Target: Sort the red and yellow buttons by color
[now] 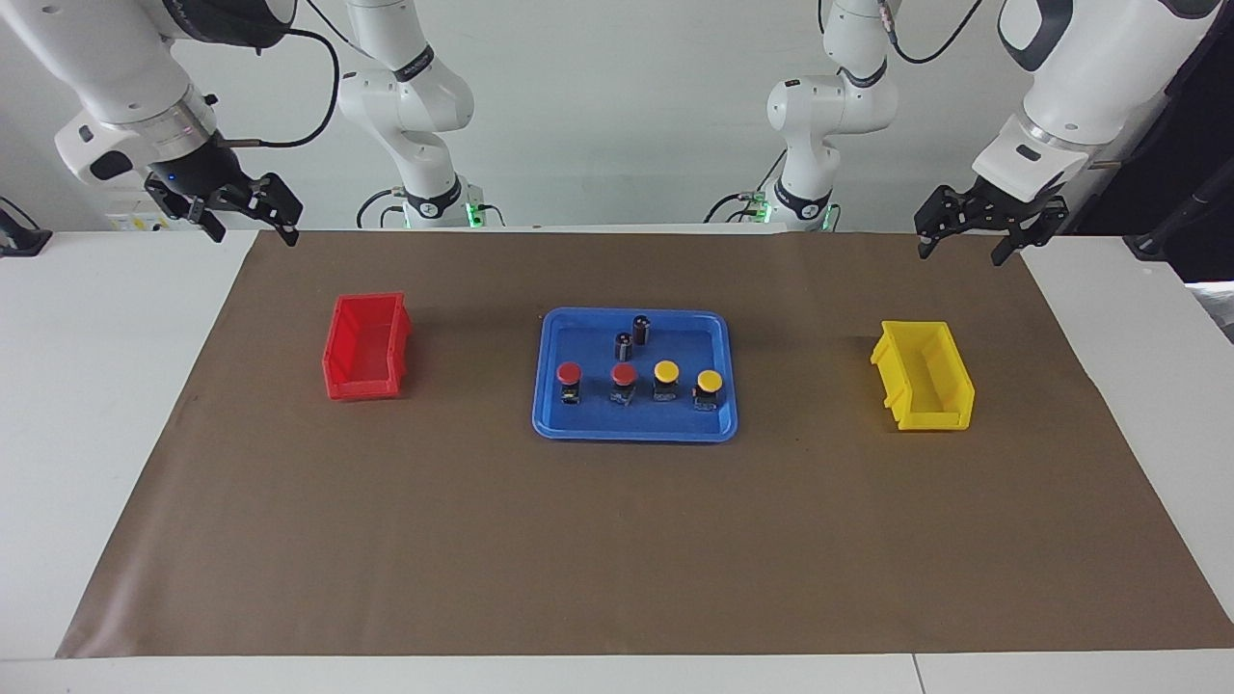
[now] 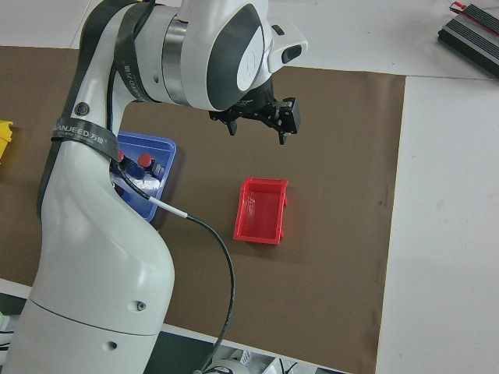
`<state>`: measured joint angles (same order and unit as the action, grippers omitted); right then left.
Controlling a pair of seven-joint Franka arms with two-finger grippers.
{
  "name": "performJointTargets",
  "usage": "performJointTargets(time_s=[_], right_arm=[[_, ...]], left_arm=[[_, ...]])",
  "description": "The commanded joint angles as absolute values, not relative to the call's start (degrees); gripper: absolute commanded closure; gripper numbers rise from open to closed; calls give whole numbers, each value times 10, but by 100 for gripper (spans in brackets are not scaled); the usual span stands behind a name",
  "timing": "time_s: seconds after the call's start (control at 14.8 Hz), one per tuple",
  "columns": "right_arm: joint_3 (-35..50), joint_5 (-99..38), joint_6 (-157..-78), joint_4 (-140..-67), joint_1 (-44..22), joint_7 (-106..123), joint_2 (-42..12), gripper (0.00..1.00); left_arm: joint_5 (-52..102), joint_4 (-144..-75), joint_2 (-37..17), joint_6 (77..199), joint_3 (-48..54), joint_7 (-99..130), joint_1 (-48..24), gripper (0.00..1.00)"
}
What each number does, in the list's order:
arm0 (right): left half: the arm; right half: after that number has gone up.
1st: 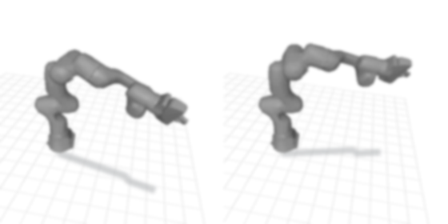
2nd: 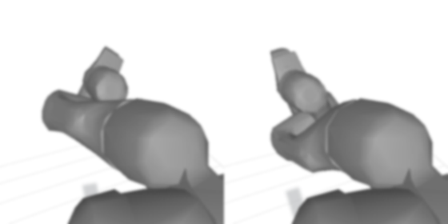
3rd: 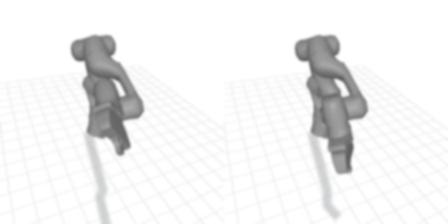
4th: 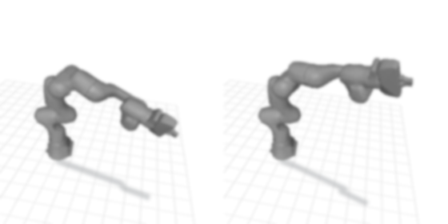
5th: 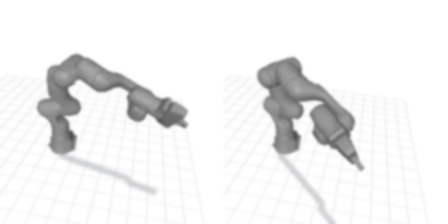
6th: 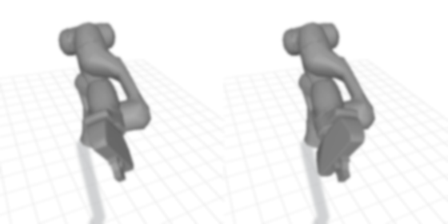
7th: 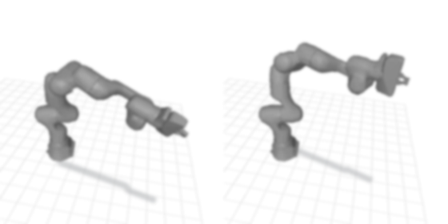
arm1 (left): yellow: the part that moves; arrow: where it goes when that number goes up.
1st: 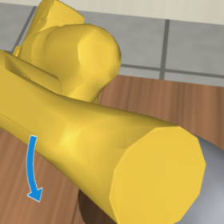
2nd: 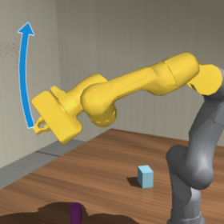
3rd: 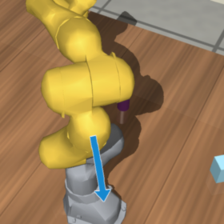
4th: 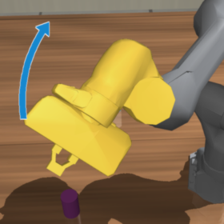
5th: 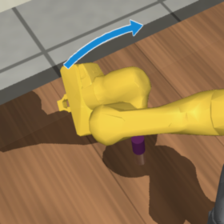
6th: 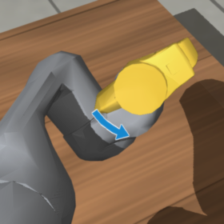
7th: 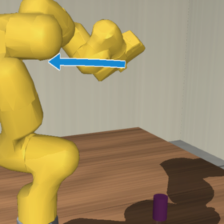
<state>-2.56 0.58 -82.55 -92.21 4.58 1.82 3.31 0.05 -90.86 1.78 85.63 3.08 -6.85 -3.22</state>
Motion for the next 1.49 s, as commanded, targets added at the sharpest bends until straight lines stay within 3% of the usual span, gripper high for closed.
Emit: performJointTargets(time_s=[0.0,0.54,0.81,1.02,1.29,1.42], right_arm=[[-26,-2,-842,-941,47,27,47,0],[-17,5,-853,-931,34,28,39,0],[-5,5,-841,-862,24,9,-9,0],[6,0,-827,-799,-32,-85,-62,0],[19,-1,-943,-809,-154,-257,-127,0],[20,0,-1036,-875,-190,-307,-140,0]], left_arm=[[2,-942,44,864,32,-73,-30,0],[3,-956,49,884,31,-69,-34,0],[3,-957,49,884,31,-70,-31,0],[3,-958,50,885,32,-69,-34,0],[3,-958,50,885,32,-69,-34,0],[3,-958,50,885,32,-69,-35,0]])
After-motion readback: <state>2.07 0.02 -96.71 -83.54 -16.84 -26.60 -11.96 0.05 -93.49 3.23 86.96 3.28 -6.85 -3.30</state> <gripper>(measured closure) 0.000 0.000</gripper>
